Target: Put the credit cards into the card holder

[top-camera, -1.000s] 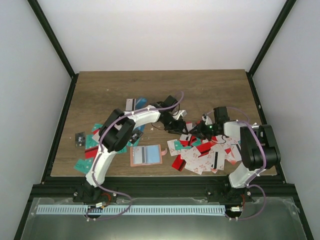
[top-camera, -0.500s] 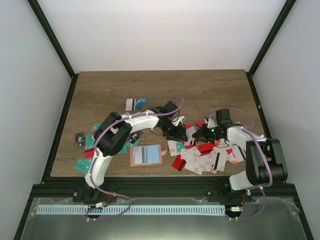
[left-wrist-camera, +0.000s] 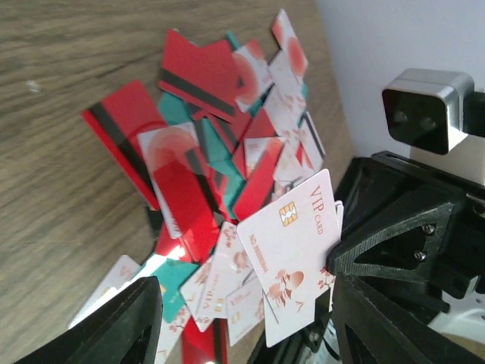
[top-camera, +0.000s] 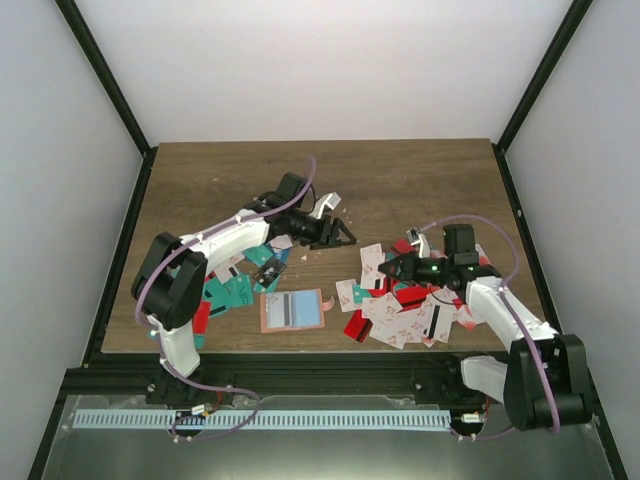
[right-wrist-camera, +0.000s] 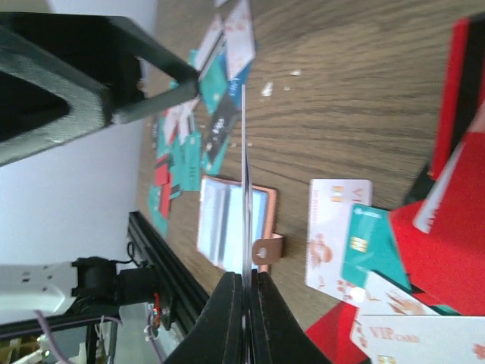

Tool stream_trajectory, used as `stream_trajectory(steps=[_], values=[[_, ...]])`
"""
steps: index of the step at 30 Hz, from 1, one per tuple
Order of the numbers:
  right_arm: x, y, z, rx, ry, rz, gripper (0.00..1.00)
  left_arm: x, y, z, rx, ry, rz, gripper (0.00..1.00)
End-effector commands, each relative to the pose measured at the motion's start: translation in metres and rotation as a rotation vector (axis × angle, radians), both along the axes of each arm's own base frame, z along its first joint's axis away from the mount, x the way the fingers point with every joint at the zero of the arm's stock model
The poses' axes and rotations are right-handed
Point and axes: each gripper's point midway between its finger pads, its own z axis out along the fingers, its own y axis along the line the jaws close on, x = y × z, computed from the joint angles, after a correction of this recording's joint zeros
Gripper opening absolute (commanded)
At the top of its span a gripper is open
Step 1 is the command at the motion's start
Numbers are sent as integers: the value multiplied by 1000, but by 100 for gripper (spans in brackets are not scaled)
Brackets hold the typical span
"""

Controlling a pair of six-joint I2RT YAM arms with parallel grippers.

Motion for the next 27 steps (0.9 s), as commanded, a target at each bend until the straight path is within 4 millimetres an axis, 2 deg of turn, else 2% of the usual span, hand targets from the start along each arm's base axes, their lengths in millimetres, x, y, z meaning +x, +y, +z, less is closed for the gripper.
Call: stream_trajectory(steps=[1, 9, 20, 27], values=[[-8, 12, 34, 108, -120, 88, 1, -15, -12, 18, -113, -19, -89, 63], [-11, 14, 49, 136, -161, 103, 1, -14, -18, 25, -172, -16, -96, 54], [-10, 16, 51, 153, -150, 116, 1, -15, -27, 25, -221, 12, -119, 33], [-8, 16, 51, 150, -147, 114, 1, -18, -33, 28, -251, 25, -141, 16]])
